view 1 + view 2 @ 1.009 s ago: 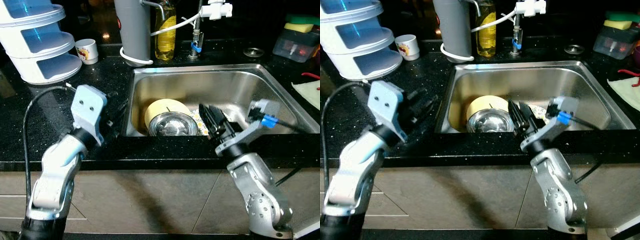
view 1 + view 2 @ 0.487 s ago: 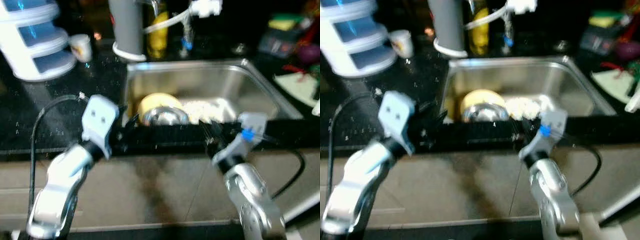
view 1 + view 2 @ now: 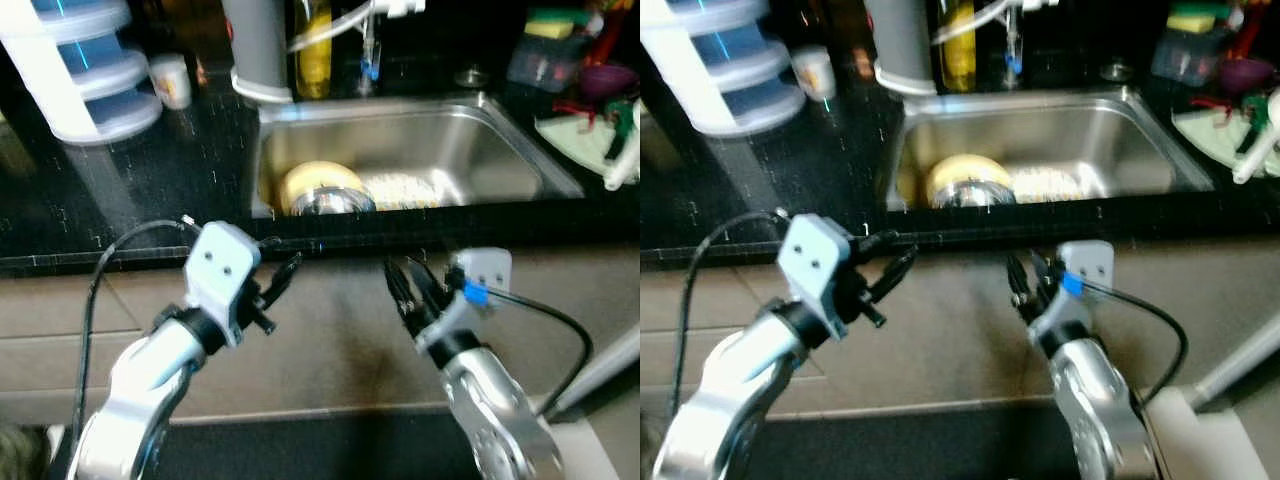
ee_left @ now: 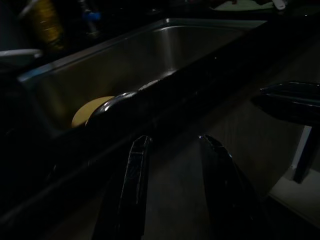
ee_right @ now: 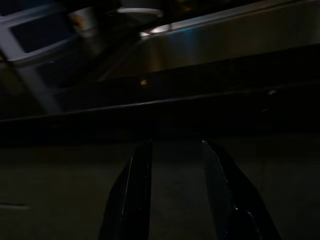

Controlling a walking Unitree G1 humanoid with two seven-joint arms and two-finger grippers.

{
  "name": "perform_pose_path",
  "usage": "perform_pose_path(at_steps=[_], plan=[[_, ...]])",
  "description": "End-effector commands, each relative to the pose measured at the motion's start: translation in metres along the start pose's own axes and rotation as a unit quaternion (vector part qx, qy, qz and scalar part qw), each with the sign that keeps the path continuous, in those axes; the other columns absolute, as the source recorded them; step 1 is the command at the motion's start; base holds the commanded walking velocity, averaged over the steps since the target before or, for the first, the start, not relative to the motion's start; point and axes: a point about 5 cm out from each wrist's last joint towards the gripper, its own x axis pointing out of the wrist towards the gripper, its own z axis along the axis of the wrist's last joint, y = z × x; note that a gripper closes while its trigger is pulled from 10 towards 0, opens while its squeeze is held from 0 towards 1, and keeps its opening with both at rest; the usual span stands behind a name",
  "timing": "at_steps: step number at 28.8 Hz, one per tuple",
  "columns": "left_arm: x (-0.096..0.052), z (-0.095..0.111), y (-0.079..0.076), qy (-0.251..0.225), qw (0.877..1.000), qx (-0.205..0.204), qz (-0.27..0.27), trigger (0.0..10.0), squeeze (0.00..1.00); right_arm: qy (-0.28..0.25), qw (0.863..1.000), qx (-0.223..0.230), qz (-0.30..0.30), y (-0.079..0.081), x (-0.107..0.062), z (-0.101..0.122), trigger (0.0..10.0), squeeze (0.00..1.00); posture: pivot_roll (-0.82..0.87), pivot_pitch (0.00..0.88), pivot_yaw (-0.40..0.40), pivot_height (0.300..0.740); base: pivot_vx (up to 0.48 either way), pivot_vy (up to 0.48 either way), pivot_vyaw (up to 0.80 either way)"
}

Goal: Kitchen organization

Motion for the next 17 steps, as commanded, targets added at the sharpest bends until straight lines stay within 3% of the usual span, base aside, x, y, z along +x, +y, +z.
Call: perform_pose_path(at_steps=[1, 5, 12, 17], plan=[[-0.002, 0.003, -0.002, -0.004, 1.0, -0.001, 0.0, 10.0, 0.0, -0.002, 1.0, 0.003, 0.005, 0.003, -0.001, 0.001, 10.0, 0.0, 0.03, 0.0, 0.011, 0.74, -0.262, 0.0, 0.0], [-0.012, 0.002, 0.003, -0.008, 0.999, -0.009, 0.044, 10.0, 0.0, 0.0, 1.0, 0.002, -0.001, 0.002, -0.002, -0.002, 10.0, 0.0, 0.02, 0.0, 0.015, 0.74, -0.247, 0.0, 0.0], [-0.036, -0.012, 0.002, 0.02, 0.993, -0.055, 0.106, 10.0, 0.0, 0.01, 1.0, -0.005, 0.004, 0.0, -0.008, -0.005, 10.0, 0.0, 0.02, 0.0, 0.01, 0.74, 0.0, 0.0, 0.0], [-0.042, -0.013, -0.012, 0.025, 0.991, -0.089, 0.095, 10.0, 0.0, 0.012, 1.0, -0.011, 0.026, 0.003, -0.008, -0.005, 10.0, 0.0, 0.02, 0.0, 0.01, 0.74, 0.0, 0.0, 0.75]])
